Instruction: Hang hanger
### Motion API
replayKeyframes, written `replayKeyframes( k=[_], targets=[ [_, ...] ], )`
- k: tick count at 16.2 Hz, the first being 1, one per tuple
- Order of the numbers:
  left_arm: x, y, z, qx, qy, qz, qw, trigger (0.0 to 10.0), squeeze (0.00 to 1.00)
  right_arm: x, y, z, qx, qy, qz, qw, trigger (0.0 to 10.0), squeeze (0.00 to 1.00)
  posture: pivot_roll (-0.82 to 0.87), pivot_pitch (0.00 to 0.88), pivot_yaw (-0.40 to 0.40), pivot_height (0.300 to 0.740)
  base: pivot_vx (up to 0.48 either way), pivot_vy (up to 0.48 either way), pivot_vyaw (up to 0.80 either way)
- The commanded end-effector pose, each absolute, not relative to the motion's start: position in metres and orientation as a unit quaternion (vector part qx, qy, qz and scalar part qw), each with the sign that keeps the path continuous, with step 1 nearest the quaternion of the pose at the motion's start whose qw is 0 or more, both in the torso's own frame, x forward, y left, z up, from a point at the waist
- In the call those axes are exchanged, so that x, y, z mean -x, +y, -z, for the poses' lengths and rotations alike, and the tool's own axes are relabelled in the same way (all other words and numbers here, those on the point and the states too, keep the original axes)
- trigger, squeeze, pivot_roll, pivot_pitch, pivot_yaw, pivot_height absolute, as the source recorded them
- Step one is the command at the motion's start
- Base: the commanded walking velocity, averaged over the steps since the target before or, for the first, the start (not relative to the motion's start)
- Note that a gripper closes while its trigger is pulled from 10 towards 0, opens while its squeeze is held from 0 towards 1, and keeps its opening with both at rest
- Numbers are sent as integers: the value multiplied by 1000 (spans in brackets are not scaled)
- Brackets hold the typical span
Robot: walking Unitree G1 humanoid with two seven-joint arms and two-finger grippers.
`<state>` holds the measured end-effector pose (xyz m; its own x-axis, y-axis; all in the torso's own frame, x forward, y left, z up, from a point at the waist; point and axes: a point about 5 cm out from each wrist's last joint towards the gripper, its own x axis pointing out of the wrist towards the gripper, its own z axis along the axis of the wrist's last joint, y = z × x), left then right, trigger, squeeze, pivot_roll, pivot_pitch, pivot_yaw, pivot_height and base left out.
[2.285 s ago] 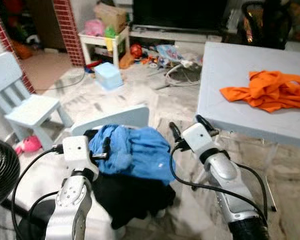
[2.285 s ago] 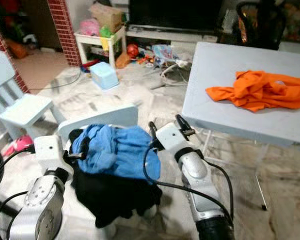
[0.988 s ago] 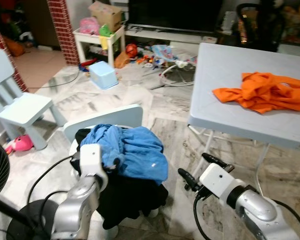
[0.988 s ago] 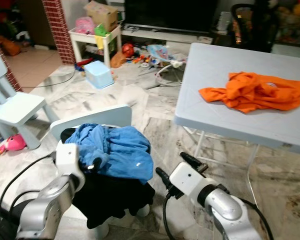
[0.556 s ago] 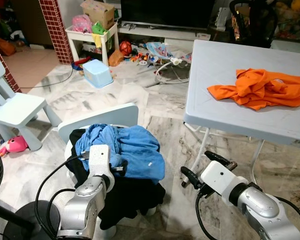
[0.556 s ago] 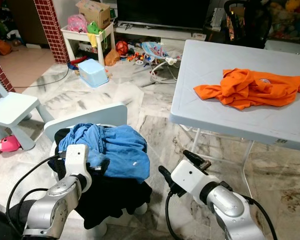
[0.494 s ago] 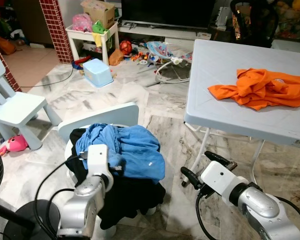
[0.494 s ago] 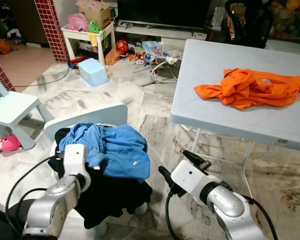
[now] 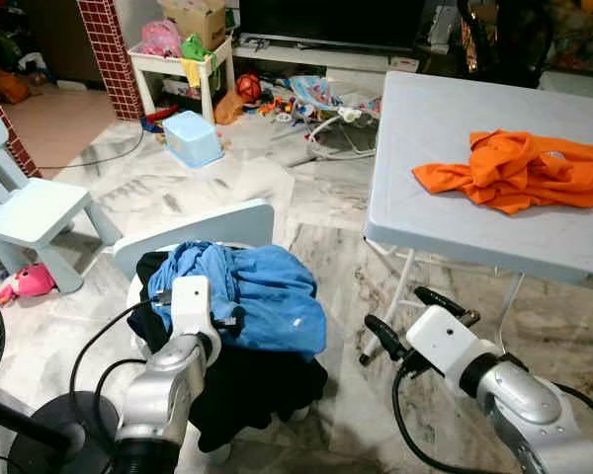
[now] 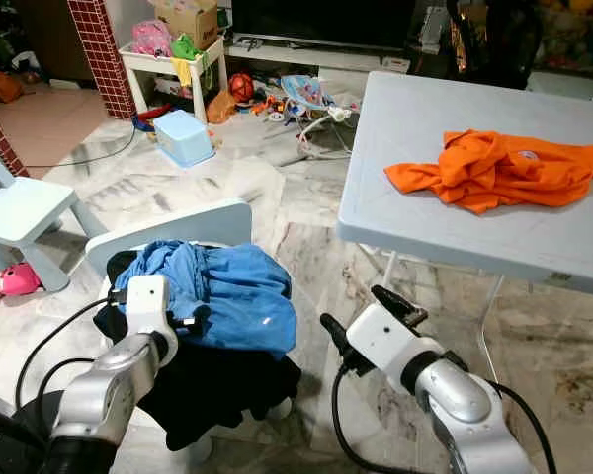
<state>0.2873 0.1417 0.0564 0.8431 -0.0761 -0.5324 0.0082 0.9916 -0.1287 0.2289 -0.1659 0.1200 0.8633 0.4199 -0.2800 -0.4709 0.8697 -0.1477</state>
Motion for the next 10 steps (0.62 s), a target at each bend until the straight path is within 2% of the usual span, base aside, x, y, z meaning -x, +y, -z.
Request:
replayKeyframes(
  k=[1, 2, 3, 5, 10],
  targets=[
    [-291, 141, -58, 59, 273, 28, 960, 10000, 0, -231, -169, -127, 107, 111, -224, 962, 10000, 0, -140, 65, -48, 740, 0, 0, 0],
    [-294, 141, -60, 61, 269, 28, 961, 10000, 0, -231, -171, -128, 110, 110, -220, 963, 10000, 0, -142, 66, -44, 740, 0, 0, 0],
    [-296, 141, -58, 66, 277, 29, 958, 0, 0, -232, -173, -128, 113, 110, -215, 964, 10000, 0, -144, 67, -41, 740, 0, 0, 0],
    [-295, 140, -55, 68, 281, 33, 957, 0, 0, -235, -175, -128, 87, 117, -197, 969, 10000, 0, -145, 68, -39, 740, 0, 0, 0],
    [-282, 148, -48, 69, 301, 13, 951, 0, 0, -240, -175, -129, 98, 115, -199, 968, 10000, 0, -131, 62, -46, 740, 0, 0, 0]
  ],
)
